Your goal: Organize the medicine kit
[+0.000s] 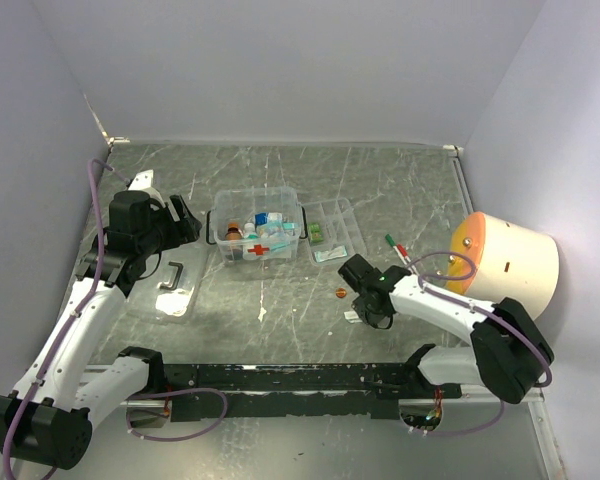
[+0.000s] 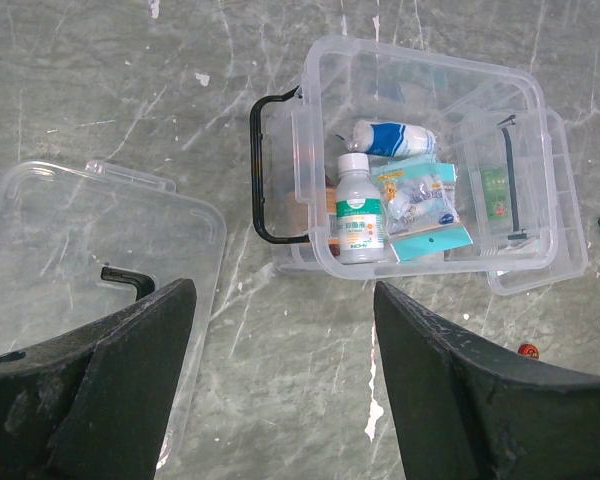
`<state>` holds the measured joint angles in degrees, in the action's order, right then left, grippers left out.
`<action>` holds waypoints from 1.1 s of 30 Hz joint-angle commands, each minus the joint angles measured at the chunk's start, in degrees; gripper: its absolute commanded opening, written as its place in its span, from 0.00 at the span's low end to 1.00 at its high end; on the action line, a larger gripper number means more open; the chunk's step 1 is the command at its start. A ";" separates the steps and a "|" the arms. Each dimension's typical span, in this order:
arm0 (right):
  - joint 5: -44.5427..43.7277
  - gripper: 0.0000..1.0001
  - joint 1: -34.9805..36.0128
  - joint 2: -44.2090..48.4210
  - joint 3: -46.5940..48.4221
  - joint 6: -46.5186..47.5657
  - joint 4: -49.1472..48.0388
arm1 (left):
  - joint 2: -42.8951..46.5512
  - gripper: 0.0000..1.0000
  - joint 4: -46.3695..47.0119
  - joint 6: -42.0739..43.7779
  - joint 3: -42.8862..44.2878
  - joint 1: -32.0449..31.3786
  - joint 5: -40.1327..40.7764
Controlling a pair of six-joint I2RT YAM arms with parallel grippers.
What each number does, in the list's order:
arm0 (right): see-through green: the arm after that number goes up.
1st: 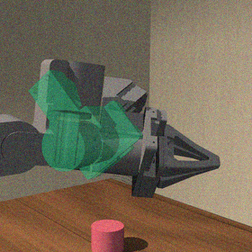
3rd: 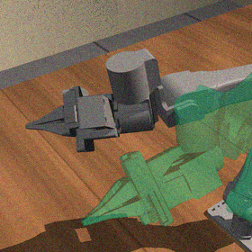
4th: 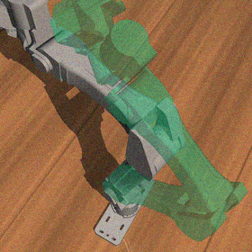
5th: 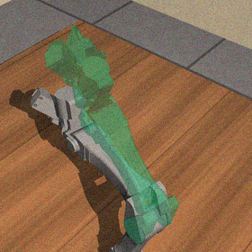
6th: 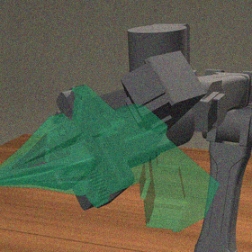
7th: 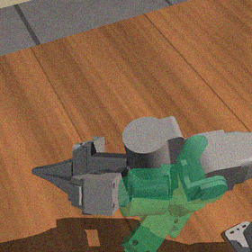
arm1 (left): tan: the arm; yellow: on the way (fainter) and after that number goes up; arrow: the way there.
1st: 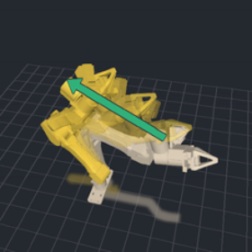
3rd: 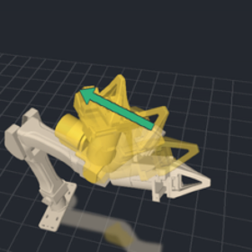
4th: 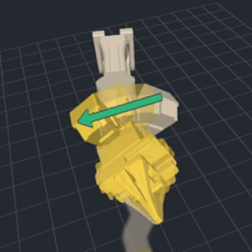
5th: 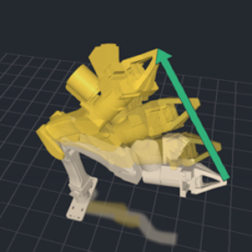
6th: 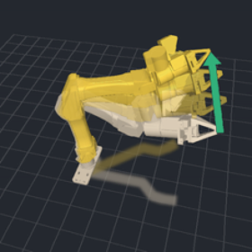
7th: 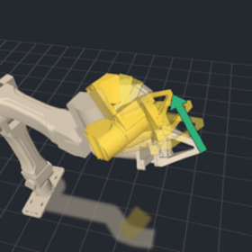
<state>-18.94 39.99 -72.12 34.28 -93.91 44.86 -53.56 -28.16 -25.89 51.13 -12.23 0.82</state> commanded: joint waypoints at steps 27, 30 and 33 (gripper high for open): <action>-18.37 0.00 -0.30 -4.87 19.76 7.31 -4.51 | 0.35 0.82 0.64 0.92 0.72 -0.34 1.42; -16.77 0.00 -0.94 -8.75 20.92 6.71 -8.63 | 0.19 0.82 0.63 0.94 0.72 -0.34 1.37; -16.40 0.00 -1.12 -13.31 22.70 4.32 -10.04 | 0.15 0.82 0.65 0.98 0.71 -0.34 1.33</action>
<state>-34.22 39.38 -81.03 54.52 -86.76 38.76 -53.56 -28.16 -25.85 51.13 -12.23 1.19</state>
